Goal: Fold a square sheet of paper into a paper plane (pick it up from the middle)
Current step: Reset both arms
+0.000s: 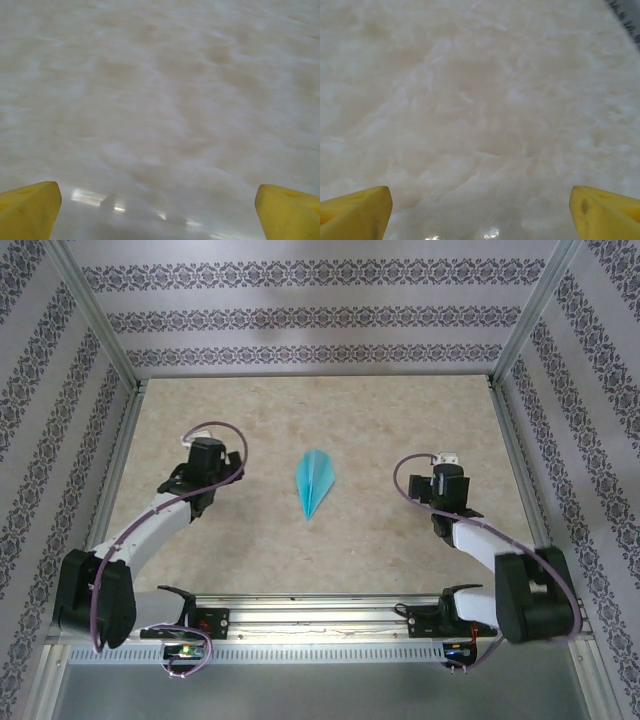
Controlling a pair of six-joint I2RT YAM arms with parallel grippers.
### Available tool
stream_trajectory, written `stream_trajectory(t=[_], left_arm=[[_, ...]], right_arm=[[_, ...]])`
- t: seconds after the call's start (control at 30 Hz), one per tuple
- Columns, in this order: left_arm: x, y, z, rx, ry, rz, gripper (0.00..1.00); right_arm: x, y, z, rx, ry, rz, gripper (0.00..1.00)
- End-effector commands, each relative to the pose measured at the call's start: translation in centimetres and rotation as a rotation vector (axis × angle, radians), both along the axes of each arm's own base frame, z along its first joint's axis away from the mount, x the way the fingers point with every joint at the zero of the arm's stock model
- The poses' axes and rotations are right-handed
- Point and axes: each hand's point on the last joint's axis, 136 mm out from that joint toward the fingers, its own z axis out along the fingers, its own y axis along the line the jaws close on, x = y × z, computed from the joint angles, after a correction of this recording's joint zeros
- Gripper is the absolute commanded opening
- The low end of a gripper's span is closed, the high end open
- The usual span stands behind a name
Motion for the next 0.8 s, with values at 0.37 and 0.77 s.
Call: stream_trajectory(t=[0.37, 0.77], left_arm=[[3.7, 3.3, -2.3, 0.21, -0.311, -0.167, 0.99], [4.0, 3.8, -4.6, 0.17, -0.349, -0.169, 0.99]], right_arm=[[4.4, 1.3, 3.4, 0.094, -0.344, 0.175, 0.98], [5.0, 0.2, 3.8, 0.034, -0.354, 0.075, 0.98]])
